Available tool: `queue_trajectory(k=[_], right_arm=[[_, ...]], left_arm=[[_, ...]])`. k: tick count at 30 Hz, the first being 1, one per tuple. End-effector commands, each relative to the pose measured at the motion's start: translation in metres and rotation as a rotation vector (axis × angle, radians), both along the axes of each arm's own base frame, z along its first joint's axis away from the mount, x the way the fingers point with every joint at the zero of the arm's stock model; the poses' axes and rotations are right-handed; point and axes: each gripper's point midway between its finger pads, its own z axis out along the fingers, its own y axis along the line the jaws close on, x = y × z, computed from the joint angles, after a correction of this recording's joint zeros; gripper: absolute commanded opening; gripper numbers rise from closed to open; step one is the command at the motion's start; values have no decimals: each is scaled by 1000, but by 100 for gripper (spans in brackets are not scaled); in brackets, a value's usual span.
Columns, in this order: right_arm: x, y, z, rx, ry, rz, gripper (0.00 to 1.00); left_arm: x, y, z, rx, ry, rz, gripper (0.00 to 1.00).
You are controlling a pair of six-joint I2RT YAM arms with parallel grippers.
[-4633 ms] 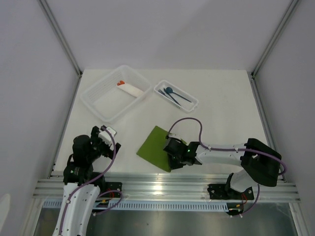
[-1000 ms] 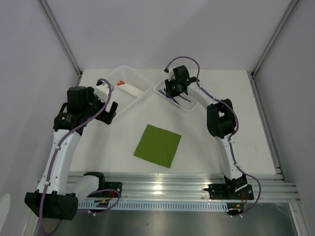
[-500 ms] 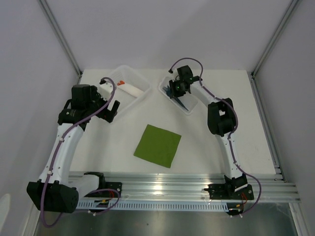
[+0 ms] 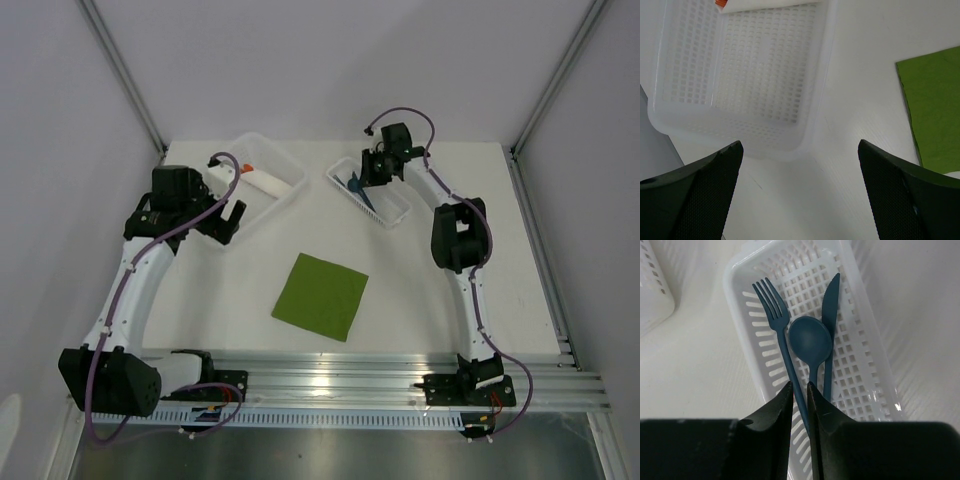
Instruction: Place the utensils on the paper napkin and roll it up
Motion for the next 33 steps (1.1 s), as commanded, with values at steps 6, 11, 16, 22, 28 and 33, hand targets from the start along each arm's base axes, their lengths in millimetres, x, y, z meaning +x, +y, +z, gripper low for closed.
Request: queue_trajectory(k=[6, 11, 16, 22, 28, 33], right_arm=[[-5, 28, -6, 9, -1, 67, 20], [-1, 18, -26, -24, 32, 5, 20], [-2, 16, -40, -49, 48, -6, 21], [-12, 14, -54, -113, 66, 8, 26], [-14, -4, -69, -266, 56, -40, 30], [-19, -19, -78, -373, 56, -77, 21]], left_arm=[[7, 3, 13, 37, -28, -11, 99], [6, 6, 8, 51, -11, 1, 99], [4, 6, 8, 53, -8, 3, 100], [2, 8, 7, 60, 0, 12, 99], [1, 9, 7, 63, 2, 17, 100], [-1, 11, 5, 66, 7, 23, 99]])
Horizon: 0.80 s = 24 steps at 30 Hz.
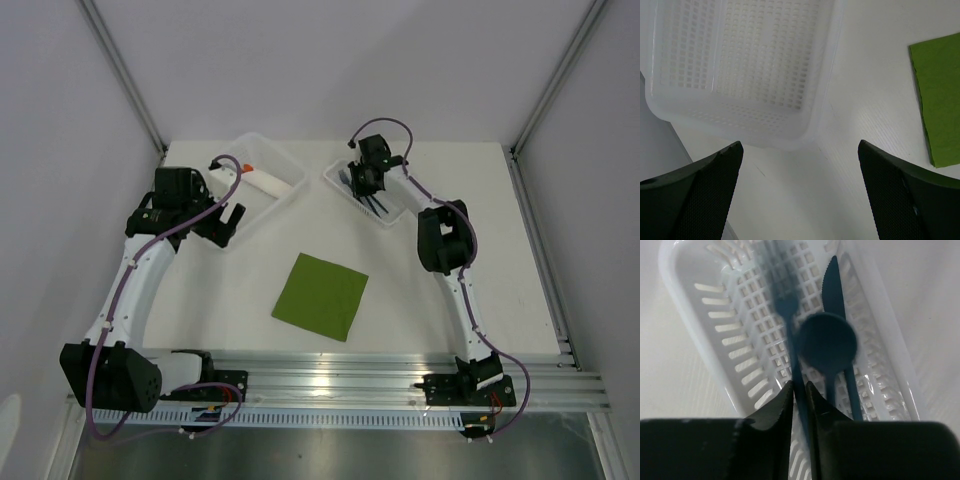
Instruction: Place the utensils on the paper napkin and roll it up
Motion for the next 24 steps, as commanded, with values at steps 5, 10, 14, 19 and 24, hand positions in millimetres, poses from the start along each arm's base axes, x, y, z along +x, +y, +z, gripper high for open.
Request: queue_trajectory(k=[5, 10, 14, 19, 24], right_arm=[[-19, -20, -25, -135, 65, -16, 8], [-11, -9, 7, -58, 12, -5, 1], [-1, -6, 42, 8, -48, -9, 0], [15, -11, 87, 55, -150, -39, 0], [16, -8, 113, 79, -197, -50, 0]], left_arm=[[0, 0, 18, 10, -47, -3, 100], [0, 1, 19, 10, -51, -1, 100], [-1, 0, 19, 6, -50, -2, 100], [-2, -2, 21, -3, -55, -6, 100], [-2, -4, 23, -24, -60, 3, 100]])
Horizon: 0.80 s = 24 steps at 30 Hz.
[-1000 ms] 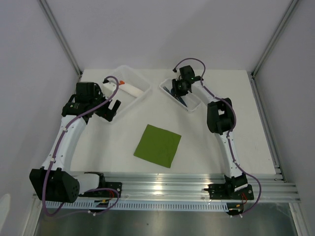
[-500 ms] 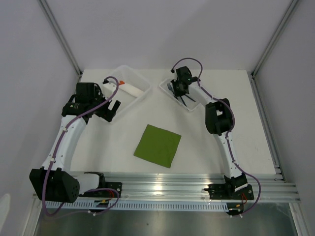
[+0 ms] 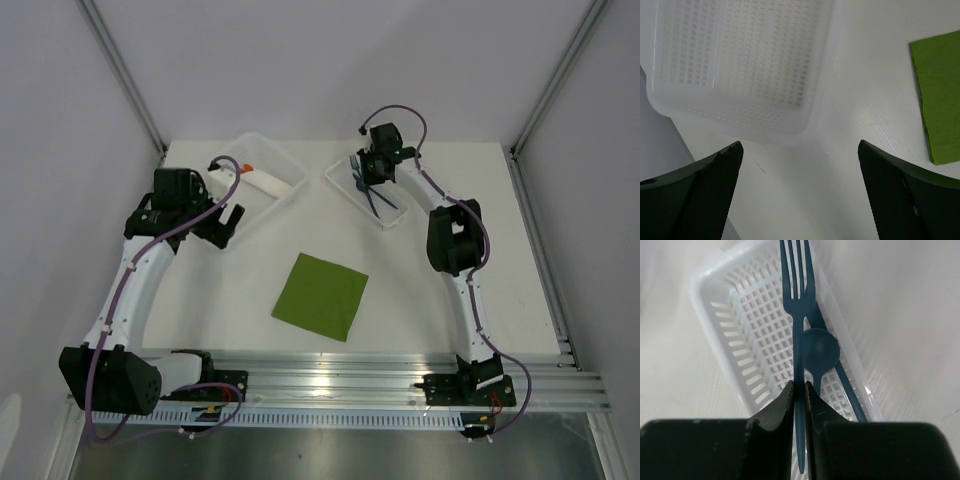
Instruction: Place the utensils on the paper napkin and roll it up
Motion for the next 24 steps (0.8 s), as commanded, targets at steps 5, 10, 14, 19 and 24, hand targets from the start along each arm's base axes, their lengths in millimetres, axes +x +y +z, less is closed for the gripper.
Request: queue_trajectory(k=[5, 10, 14, 19, 24], right_arm=[[1, 18, 109, 101, -183, -38, 0], [-83, 52, 152, 121, -214, -77, 0], [-193, 88, 138, 166, -148, 13, 0], [-274, 97, 103, 240, -135, 68, 0], [-325, 116, 67, 256, -64, 85, 0]], left_arm=[[10, -9, 26, -103, -90, 58, 100], [32, -2, 37, -193, -225, 212, 99], [32, -6, 43, -238, -255, 239, 100], [-6, 2, 13, -188, -243, 235, 99], [-34, 10, -8, -203, -240, 299, 99]])
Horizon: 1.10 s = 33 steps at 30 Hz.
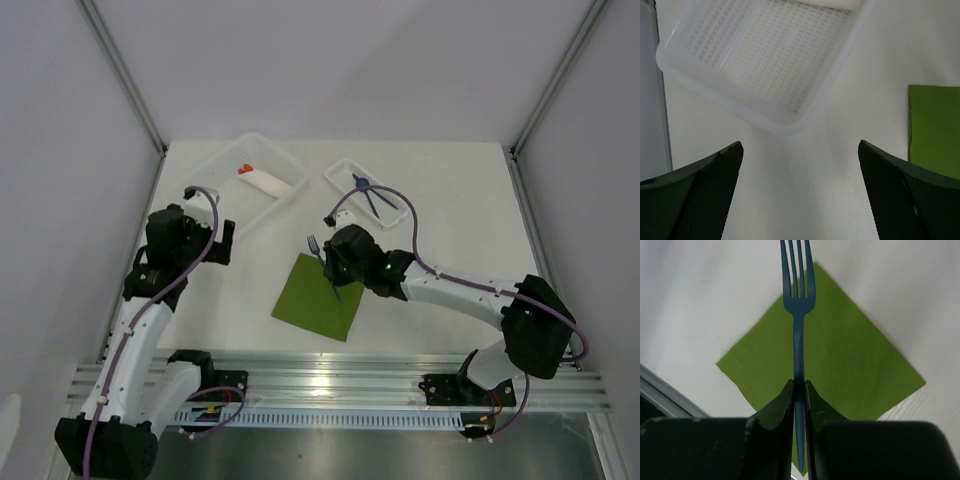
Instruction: Place the utensils on the paper napkin and roll it up
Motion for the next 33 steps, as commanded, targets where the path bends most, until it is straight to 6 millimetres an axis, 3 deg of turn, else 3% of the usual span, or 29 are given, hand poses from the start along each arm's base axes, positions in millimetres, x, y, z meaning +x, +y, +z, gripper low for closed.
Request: queue_trajectory(k=[1, 2, 4, 5, 8, 12, 19, 28, 33], right_arm=[[-12, 19, -11, 84, 18, -78, 0], [-16, 25, -26, 71, 38, -77, 0], [-20, 32, -39, 69, 58, -90, 0], [-19, 37, -47, 71, 69, -94, 0], [-18, 46, -53, 83, 67, -102, 0], [-9, 54, -57, 41, 25, -112, 0], [3, 51, -82, -17, 41, -160, 0], [8, 51, -92, -67, 44, -153, 0], [12, 52, -88, -98, 18, -135, 0]], left_arm=[[-11, 2, 3, -45, -47, 54, 99], [-16, 1, -13, -54, -26, 50, 99], [-19, -1, -4, -71, -100, 48, 99], [-23, -1, -19, -71, -85, 53, 99], [-27, -5, -22, -95, -111, 52, 99], [-35, -15, -40, -139, -84, 41, 98], [-35, -13, -46, -131, -82, 49, 98], [-35, -13, -55, -119, -75, 47, 98], [-36, -13, -57, -118, -69, 44, 99]])
